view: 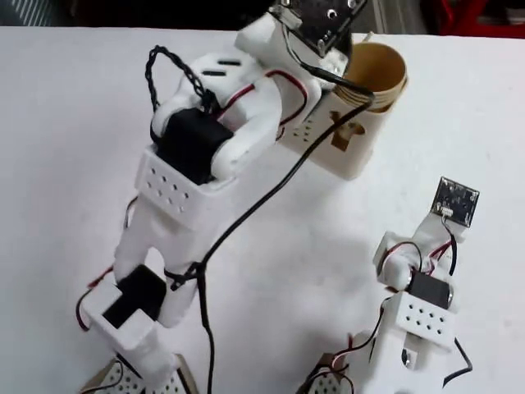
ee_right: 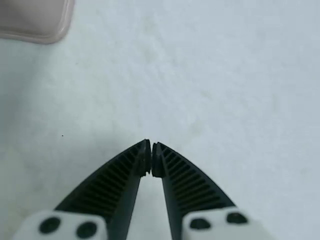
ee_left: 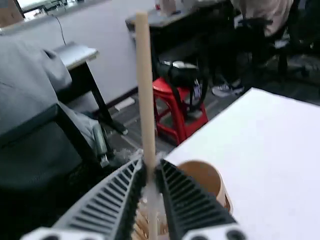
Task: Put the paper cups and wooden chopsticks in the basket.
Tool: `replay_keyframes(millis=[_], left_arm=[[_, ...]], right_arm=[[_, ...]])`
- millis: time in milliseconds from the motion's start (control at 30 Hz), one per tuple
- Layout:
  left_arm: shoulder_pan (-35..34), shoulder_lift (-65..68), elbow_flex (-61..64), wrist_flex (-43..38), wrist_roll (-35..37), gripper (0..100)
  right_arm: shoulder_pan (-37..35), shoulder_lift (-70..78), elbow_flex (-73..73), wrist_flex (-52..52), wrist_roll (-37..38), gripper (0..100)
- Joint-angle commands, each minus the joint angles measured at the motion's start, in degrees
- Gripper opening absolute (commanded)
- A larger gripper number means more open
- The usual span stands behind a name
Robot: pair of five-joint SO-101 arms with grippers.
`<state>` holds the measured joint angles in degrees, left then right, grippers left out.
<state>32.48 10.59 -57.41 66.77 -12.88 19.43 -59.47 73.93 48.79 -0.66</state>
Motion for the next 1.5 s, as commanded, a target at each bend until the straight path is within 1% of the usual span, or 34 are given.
replay_keyframes(millis=[0, 200, 333, 533, 667, 800, 900, 1000, 1100, 1267, 1467], left_arm=[[-1.5, -0.3, 2.2, -14.2, 1.0, 2], [-3.4, -0.2, 13.8, -30.5, 1.1, 2], [-3.9, -0.2, 21.9, -38.7, 1.1, 2], [-4.4, -0.2, 33.3, -46.0, 1.1, 2], [-5.5, -0.2, 39.6, -50.3, 1.1, 3], [-7.2, -0.2, 44.7, -52.8, 1.1, 3], [-8.0, -0.3, 46.4, -52.7, 1.1, 3], [-8.0, -0.4, 46.9, -52.3, 1.1, 8], [-8.0, -0.7, 46.3, -47.6, 1.1, 12], [-8.0, -0.9, 43.4, -41.3, 1.1, 12], [-8.7, -0.9, 34.3, -28.4, 0.8, 12]], right_arm=[[-0.1, -0.9, -0.3, -0.7, -0.2, 1.8], [-0.1, -0.9, -0.3, -0.7, -0.2, 1.8], [-0.1, -0.9, -0.3, -0.7, -0.2, 1.8], [-0.2, -0.9, -0.3, -0.7, -0.2, 1.8], [-1.7, -0.9, -0.3, -0.7, -0.2, 1.8], [-1.7, -0.9, -0.3, -0.7, -0.2, 1.8], [-1.7, -0.9, -0.3, -0.7, -0.2, 1.8], [-1.7, -0.9, -0.3, -0.7, -0.2, 1.8], [-1.8, -0.9, -0.2, -0.7, -0.2, 1.8], [-3.6, -0.9, 0.5, -0.8, -0.2, 1.8], [-3.7, -0.9, 0.6, -0.8, -0.2, 1.8]])
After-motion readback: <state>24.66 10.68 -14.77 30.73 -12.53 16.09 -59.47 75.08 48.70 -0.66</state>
